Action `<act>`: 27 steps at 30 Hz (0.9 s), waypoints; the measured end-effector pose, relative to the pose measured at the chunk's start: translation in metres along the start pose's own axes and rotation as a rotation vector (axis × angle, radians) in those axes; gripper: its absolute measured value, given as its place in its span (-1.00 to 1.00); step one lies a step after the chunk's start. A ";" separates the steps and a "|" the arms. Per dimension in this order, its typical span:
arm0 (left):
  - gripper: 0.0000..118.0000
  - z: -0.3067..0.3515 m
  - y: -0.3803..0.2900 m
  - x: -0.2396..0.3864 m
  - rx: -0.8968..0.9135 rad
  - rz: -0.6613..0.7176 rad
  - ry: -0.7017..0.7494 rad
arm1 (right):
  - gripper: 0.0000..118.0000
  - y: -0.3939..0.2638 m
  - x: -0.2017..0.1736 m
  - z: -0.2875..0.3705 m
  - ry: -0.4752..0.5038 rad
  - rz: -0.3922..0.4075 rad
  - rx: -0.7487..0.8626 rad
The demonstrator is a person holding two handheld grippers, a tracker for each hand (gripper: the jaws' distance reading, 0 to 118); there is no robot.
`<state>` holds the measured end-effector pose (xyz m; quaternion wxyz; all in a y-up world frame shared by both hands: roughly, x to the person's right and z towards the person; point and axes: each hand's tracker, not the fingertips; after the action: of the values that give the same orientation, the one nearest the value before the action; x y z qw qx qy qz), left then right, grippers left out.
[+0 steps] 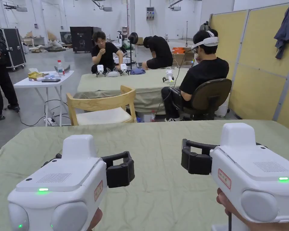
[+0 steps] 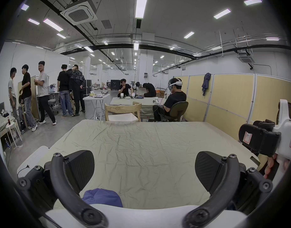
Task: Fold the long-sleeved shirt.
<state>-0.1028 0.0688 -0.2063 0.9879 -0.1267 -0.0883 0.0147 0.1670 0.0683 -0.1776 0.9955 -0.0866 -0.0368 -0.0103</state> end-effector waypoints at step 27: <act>1.00 0.006 0.012 -0.003 0.028 0.038 -0.033 | 1.00 -0.001 0.003 0.002 -0.039 -0.002 -0.003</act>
<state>-0.1065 0.0817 -0.2043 0.9875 -0.1143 -0.1017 0.0369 0.1701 0.0679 -0.1756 0.9945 -0.0882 -0.0560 -0.0098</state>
